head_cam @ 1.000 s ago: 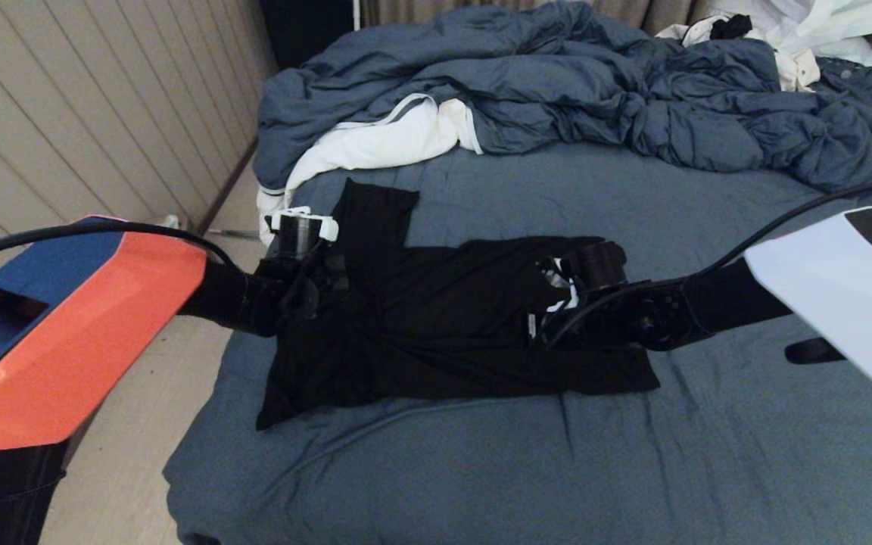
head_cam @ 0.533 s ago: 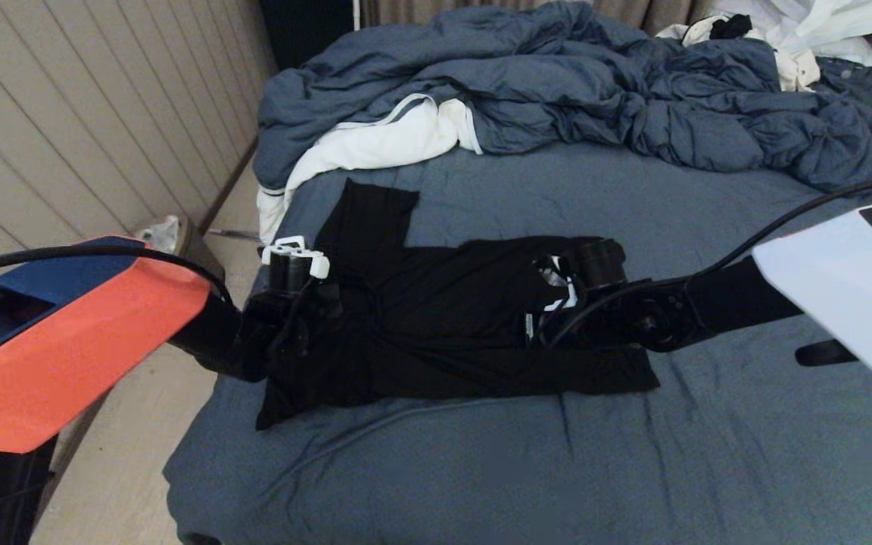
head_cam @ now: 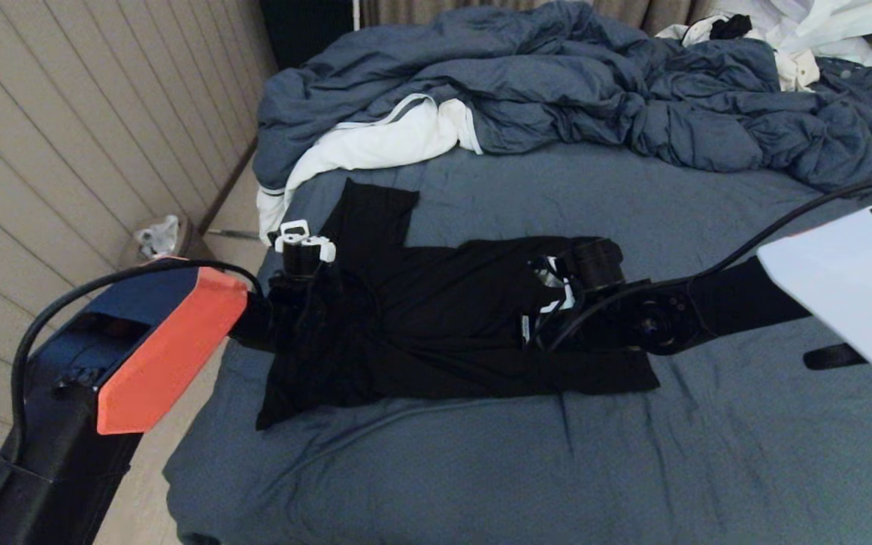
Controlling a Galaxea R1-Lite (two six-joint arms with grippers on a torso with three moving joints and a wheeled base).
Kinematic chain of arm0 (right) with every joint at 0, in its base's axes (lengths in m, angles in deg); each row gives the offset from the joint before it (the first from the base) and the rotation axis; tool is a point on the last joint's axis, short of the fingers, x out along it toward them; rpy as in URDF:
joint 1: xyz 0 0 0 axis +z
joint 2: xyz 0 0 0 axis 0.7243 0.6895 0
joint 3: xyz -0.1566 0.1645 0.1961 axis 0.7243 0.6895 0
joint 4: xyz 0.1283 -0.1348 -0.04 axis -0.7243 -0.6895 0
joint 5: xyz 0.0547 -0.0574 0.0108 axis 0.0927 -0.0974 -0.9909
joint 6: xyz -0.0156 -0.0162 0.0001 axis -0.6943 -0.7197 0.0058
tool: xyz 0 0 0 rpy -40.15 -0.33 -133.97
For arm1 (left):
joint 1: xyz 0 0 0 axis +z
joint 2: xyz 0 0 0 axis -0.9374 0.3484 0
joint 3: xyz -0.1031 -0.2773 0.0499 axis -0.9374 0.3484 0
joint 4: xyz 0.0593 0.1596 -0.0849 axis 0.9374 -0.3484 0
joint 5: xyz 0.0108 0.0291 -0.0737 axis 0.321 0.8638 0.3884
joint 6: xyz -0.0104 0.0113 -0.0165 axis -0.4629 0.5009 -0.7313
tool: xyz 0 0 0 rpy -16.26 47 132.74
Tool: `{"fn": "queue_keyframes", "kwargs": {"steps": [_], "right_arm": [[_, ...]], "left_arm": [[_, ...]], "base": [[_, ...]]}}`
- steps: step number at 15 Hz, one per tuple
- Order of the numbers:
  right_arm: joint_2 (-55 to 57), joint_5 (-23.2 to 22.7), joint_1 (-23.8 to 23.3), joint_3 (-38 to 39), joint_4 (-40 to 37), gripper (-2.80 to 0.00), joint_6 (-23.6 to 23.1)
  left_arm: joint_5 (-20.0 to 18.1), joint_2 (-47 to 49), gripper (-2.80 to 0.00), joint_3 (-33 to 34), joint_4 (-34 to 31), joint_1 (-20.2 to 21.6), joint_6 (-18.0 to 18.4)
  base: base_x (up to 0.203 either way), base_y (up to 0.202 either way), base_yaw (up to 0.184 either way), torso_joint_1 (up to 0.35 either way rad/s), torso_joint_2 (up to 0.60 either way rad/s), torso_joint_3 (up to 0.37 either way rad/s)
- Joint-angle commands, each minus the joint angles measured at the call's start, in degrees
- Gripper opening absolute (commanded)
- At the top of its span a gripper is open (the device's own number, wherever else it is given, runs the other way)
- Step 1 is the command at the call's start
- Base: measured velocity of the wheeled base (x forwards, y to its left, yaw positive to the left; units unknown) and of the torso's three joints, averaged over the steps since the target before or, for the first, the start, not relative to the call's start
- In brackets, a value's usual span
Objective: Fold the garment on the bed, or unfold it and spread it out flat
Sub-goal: Fold the black T-shirt
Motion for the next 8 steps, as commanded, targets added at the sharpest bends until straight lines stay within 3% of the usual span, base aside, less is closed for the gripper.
{"fn": "queue_keyframes", "kwargs": {"steps": [1,3,6,8], "right_arm": [[-0.1,-0.1,0.2,0.2,0.1,-2.80,0.0],[0.0,-0.1,0.2,0.2,0.1,-2.80,0.0],[-0.1,-0.1,0.2,0.2,0.1,-2.80,0.0],[-0.3,-0.1,0.2,0.4,0.1,-2.80,0.0]], "left_arm": [[1.0,6.4,-2.80,-8.3,-1.4,0.5,0.7],[1.1,7.5,-2.80,-12.2,-4.4,0.6,1.1],[1.8,6.7,-2.80,-12.0,-3.8,0.1,0.8],[4.3,2.8,-2.80,-11.5,-3.1,0.1,0.2]], "base": [[0.000,0.000,0.000,0.000,0.00,0.000],[0.000,0.000,0.000,0.000,0.00,0.000],[0.000,0.000,0.000,0.000,0.00,0.000],[0.000,0.000,0.000,0.000,0.00,0.000]]}}
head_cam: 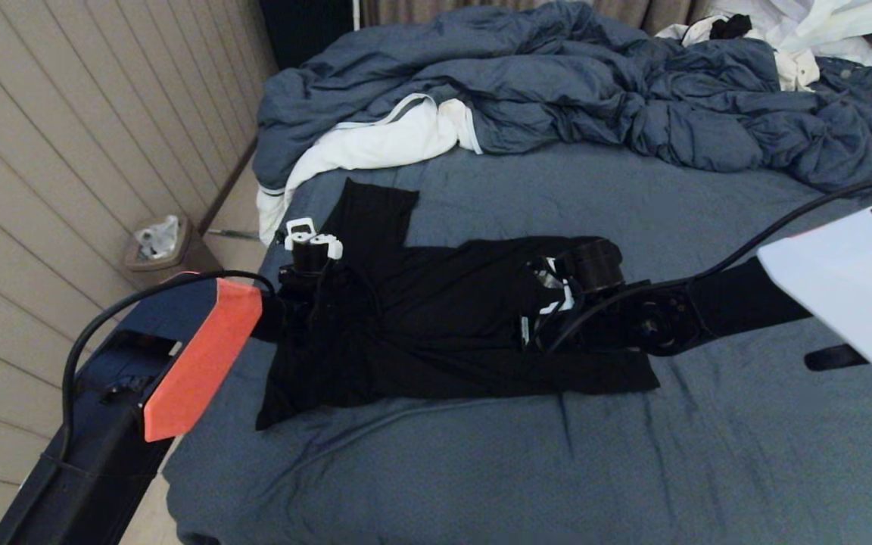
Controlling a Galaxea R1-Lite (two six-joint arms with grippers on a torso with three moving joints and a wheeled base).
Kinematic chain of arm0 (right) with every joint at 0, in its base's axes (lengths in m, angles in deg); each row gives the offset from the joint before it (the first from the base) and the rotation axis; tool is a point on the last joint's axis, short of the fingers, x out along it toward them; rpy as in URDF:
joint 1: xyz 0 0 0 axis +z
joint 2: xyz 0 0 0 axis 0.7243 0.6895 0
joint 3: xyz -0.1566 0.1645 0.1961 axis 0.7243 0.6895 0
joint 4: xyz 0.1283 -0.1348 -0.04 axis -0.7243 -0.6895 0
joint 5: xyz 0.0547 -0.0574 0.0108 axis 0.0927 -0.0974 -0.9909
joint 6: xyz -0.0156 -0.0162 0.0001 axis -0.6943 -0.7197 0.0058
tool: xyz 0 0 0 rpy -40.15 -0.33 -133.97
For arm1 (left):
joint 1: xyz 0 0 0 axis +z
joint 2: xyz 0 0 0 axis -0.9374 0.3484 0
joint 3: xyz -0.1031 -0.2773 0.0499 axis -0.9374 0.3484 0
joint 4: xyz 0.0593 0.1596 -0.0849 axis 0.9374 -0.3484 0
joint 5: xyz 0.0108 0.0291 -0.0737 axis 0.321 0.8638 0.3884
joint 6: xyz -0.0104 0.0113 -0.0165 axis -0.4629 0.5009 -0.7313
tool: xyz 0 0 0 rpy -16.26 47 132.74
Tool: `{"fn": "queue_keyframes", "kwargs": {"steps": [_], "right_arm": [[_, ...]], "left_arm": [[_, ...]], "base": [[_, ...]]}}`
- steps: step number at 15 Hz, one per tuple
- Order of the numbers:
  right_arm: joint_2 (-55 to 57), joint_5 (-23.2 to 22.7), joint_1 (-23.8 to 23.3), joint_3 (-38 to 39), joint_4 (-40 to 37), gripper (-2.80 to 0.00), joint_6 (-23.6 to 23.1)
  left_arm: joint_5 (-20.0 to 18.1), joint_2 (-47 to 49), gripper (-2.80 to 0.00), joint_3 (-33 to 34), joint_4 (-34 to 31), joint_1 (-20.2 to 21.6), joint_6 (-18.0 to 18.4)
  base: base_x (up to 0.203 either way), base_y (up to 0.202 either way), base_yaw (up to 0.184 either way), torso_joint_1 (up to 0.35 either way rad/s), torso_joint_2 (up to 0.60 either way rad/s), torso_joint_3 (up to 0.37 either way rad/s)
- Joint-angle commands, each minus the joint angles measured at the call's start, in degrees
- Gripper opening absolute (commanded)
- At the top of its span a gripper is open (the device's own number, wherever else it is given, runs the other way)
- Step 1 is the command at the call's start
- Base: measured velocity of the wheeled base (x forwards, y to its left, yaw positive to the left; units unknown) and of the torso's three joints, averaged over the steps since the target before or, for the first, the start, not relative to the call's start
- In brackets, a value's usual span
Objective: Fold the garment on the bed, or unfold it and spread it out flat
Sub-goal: Fold the black T-shirt
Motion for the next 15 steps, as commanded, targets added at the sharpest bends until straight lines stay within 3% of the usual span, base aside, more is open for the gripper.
{"fn": "queue_keyframes", "kwargs": {"steps": [1,4,7,10,12,13,14,15], "right_arm": [[-0.2,-0.1,0.0,0.0,0.1,-2.80,0.1],[-0.9,-0.2,-0.1,0.2,0.2,-2.80,0.0],[-2.0,-0.2,-1.0,0.0,-0.1,-2.80,-0.4],[-4.6,-0.3,-7.3,2.8,-0.6,-2.80,-1.1],[-6.1,-0.5,-13.1,6.9,-0.6,-2.80,-1.1],[-6.4,-1.4,-15.8,8.7,-0.6,-2.80,-1.2],[-6.7,-2.7,-18.3,10.7,-0.5,-2.80,-1.2],[-6.8,-3.7,-20.8,11.7,-0.3,-2.80,-1.4]], "left_arm": [[1.5,-5.8,-2.80,1.0,0.3,-0.2,-1.0],[0.9,-16.4,-2.80,9.8,-0.9,-2.4,-1.9],[-5.6,-27.7,-2.80,29.6,-4.7,-5.3,-3.2],[-12.1,-38.4,-2.80,47.7,-8.0,-6.4,-7.6],[-19.3,-42.6,-2.80,57.9,-8.6,-3.9,-11.8],[-23.6,-43.7,-2.80,61.3,-8.8,-1.8,-15.7],[-27.5,-44.2,-2.80,63.2,-8.9,0.7,-19.5],[-30.5,-44.6,-2.80,64.0,-9.0,2.5,-20.7]], "base": [[0.000,0.000,0.000,0.000,0.00,0.000],[0.000,0.000,0.000,0.000,0.00,0.000],[0.000,0.000,0.000,0.000,0.00,0.000],[0.000,0.000,0.000,0.000,0.00,0.000],[0.000,0.000,0.000,0.000,0.00,0.000],[0.000,0.000,0.000,0.000,0.00,0.000],[0.000,0.000,0.000,0.000,0.00,0.000],[0.000,0.000,0.000,0.000,0.00,0.000]]}}
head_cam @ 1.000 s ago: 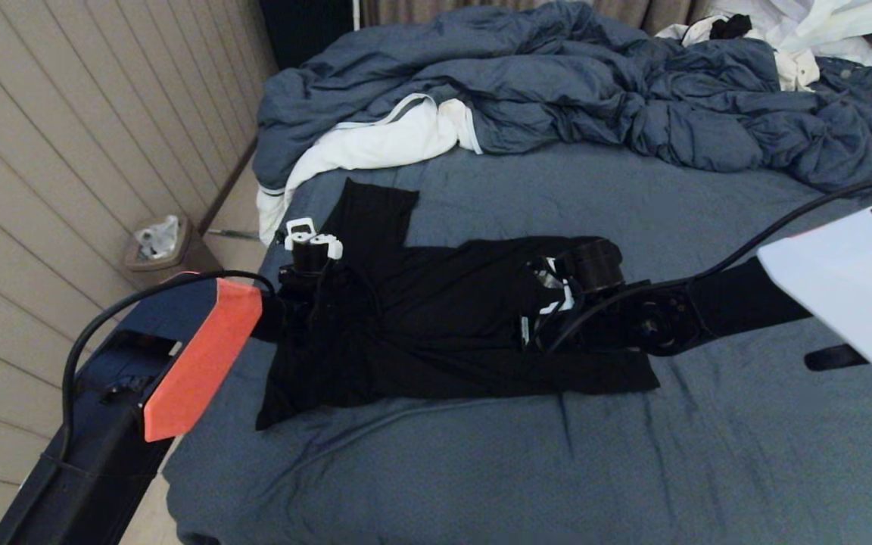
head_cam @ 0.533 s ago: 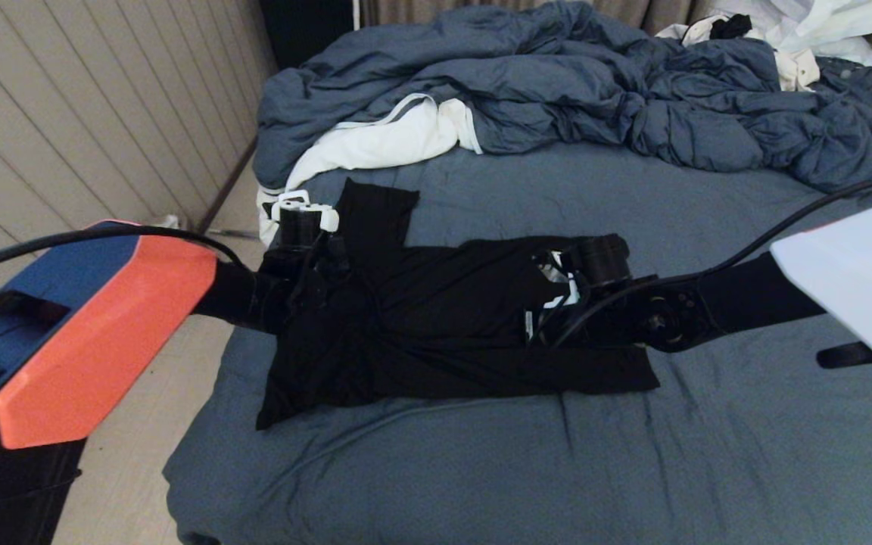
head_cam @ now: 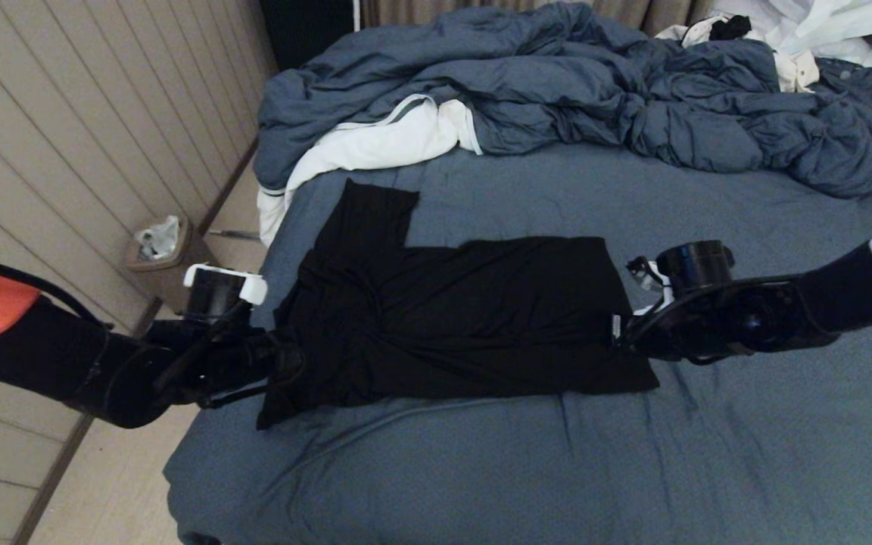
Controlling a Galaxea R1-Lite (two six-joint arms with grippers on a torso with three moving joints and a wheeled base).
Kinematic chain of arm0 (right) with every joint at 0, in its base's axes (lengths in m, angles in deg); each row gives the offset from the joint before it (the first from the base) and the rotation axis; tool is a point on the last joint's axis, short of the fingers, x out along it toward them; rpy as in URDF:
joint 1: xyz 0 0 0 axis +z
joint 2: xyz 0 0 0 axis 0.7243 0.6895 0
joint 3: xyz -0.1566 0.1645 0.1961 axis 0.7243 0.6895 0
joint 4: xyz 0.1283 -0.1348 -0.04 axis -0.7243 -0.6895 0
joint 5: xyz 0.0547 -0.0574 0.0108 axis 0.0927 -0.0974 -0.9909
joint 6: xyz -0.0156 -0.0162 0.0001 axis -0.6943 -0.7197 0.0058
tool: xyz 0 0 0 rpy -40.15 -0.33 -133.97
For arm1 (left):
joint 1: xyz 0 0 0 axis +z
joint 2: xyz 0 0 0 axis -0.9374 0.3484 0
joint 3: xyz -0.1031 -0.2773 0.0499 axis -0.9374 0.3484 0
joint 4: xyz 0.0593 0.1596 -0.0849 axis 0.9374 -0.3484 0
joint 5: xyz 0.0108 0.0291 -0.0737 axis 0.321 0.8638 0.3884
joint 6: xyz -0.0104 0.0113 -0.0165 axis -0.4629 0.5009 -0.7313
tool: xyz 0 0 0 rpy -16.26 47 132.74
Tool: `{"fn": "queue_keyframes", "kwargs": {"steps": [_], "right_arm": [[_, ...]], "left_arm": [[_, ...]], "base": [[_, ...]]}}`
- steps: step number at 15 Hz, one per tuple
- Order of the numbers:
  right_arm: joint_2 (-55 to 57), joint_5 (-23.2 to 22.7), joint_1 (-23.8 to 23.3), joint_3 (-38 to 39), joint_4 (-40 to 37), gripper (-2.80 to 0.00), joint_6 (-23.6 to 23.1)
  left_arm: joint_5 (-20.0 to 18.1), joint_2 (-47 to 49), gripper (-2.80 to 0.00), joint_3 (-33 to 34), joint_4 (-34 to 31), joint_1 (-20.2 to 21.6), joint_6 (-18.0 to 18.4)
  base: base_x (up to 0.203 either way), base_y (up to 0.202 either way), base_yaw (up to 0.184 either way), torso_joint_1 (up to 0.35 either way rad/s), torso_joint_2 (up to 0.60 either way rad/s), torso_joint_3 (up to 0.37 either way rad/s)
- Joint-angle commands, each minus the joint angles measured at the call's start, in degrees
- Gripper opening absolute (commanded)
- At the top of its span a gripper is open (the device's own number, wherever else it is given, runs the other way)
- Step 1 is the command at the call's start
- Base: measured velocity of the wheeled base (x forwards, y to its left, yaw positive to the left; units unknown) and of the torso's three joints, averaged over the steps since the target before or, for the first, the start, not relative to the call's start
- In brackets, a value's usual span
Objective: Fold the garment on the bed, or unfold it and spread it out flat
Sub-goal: Fold the black T-shirt
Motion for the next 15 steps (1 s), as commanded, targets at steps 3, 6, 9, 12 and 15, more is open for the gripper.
{"fn": "queue_keyframes", "kwargs": {"steps": [3,6,9,12,15], "right_arm": [[-0.9,-4.1,-8.9,2.0,-0.1,-2.80,-3.1],[-1.1,-4.6,-10.9,1.9,-0.2,-2.80,-4.9],[-0.9,-6.9,-14.0,0.9,-4.6,0.00,-11.7],[1.0,-8.2,-14.6,0.0,-4.8,0.00,-11.9],[4.5,-8.2,-14.4,-0.7,-4.7,0.00,-12.0]], "left_arm": [[-11.6,-4.9,-2.80,6.1,0.1,4.6,-2.5],[-13.8,-3.9,-2.80,8.4,3.2,4.9,-2.5],[-13.2,-1.4,0.00,7.9,4.2,5.1,-2.6],[-13.2,0.9,0.00,8.1,7.2,5.5,-2.5],[-9.4,5.0,0.00,7.7,11.3,5.4,-2.5]], "base": [[0.000,0.000,0.000,0.000,0.00,0.000],[0.000,0.000,0.000,0.000,0.00,0.000],[0.000,0.000,0.000,0.000,0.00,0.000],[0.000,0.000,0.000,0.000,0.00,0.000],[0.000,0.000,0.000,0.000,0.00,0.000]]}}
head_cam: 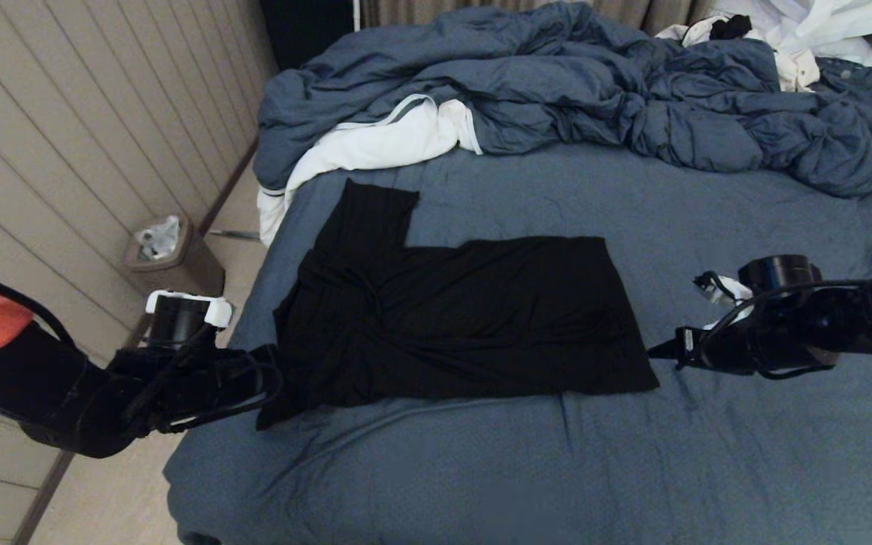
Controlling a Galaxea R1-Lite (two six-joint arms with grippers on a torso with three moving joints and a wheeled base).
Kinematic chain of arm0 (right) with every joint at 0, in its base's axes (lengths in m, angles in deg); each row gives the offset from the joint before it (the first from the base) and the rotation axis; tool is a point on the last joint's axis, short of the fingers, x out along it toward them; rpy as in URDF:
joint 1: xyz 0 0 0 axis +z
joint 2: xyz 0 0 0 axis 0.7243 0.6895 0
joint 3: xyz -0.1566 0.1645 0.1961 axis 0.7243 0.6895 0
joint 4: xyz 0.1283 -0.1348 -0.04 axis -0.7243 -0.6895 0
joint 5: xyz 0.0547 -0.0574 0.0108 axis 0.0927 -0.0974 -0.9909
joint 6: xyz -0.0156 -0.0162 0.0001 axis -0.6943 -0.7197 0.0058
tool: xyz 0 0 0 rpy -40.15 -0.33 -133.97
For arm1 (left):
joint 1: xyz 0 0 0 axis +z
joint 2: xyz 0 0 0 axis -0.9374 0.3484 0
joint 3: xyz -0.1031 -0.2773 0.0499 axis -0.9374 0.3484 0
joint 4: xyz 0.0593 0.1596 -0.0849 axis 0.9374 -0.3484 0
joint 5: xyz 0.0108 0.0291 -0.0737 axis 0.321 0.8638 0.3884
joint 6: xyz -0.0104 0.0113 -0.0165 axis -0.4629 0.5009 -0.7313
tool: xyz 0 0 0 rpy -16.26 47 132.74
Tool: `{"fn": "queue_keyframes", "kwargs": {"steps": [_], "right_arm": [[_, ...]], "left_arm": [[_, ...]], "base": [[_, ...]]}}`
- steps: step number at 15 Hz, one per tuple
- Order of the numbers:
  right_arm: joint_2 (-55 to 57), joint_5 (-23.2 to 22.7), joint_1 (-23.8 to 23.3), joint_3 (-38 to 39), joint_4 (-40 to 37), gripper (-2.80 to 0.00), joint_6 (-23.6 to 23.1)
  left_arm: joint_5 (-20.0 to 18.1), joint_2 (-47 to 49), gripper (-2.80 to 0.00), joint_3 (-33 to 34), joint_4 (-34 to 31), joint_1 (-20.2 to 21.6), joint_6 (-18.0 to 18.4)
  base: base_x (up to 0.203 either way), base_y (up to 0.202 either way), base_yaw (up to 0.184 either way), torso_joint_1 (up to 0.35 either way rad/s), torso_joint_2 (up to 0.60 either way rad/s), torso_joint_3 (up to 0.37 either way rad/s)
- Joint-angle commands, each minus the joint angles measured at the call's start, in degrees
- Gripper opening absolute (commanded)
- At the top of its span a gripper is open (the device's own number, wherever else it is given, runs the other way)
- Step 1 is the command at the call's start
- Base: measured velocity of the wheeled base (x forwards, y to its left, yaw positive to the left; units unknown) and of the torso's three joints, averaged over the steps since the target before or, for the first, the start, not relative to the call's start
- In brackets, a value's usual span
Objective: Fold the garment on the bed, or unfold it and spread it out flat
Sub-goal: Fold the black T-shirt
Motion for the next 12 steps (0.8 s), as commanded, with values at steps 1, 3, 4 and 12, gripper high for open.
{"fn": "queue_keyframes", "kwargs": {"steps": [1,3,4,12], "right_arm": [[2.9,-0.1,0.4,-0.2,0.0,0.00,0.0],[2.9,-0.1,0.7,0.5,0.0,0.00,0.4],[3.2,-0.1,1.3,0.8,0.0,0.00,0.5],[7.0,0.3,5.4,1.2,5.3,0.00,5.6]], "left_arm": [[2.8,3.7,0.00,-0.2,3.7,-0.1,-0.3],[2.8,3.7,0.00,-0.3,3.8,-0.1,-0.3],[2.8,3.7,0.00,-0.3,4.0,-0.1,-0.3],[2.7,3.1,0.00,-0.3,4.2,-0.1,-0.5]], "base": [[0.000,0.000,0.000,0.000,0.00,0.000],[0.000,0.000,0.000,0.000,0.00,0.000],[0.000,0.000,0.000,0.000,0.00,0.000],[0.000,0.000,0.000,0.000,0.00,0.000]]}}
